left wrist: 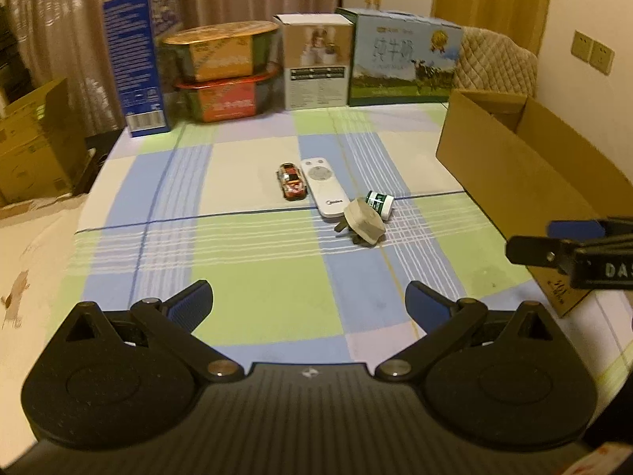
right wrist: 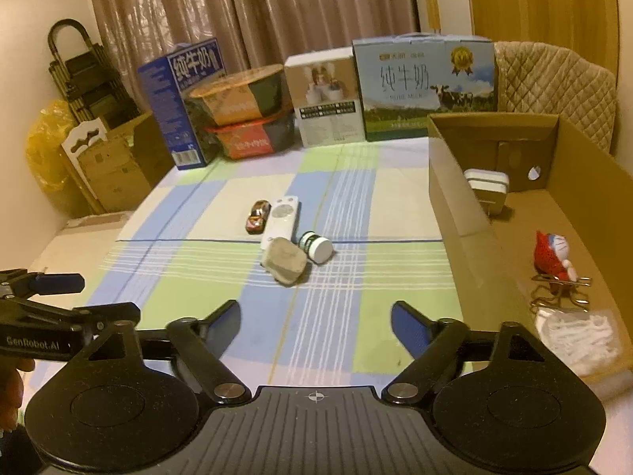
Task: Organize rigid objects
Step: 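Move both open tools back over the remaining table objects, then grasp the beige rounded plug with the left tool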
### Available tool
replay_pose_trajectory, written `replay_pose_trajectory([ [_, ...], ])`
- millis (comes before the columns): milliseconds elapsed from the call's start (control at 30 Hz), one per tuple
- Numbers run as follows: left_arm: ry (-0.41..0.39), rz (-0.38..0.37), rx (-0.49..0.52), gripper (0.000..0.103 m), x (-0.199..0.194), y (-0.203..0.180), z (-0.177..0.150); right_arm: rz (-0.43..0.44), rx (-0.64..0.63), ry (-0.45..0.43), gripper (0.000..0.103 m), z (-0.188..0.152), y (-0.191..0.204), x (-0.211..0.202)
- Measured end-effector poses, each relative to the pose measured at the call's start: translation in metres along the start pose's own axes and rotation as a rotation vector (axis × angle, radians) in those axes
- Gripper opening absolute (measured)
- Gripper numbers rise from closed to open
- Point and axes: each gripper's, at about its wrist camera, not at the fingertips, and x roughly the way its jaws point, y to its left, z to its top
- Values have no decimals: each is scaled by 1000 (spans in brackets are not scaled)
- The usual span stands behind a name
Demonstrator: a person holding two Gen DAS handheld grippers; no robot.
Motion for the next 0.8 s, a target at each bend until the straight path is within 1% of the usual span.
replay_pose_trajectory([
  [67,2,-12,13,97,15,-1,0,-4,0,19,62,1,-4,14],
  [167,12,-22,20,94,38,-1,2,-10,-3,38,54,2,-9,34],
  [300,-2,-40,64,93,65,-6,5,-11,1,53,50,5,-16,55],
  [433,-11,-62,107,87,90,-13,8,-16,10,52,47,11,-25,72],
  [567,-32,-85,157,83,112,-24,12,-22,12,54,47,19,-32,86],
  [633,-48,-102,187,83,121,-32,13,-24,14,54,47,22,-36,91],
  [800,-79,-101,268,78,142,-54,14,-26,36,56,47,29,-44,103],
])
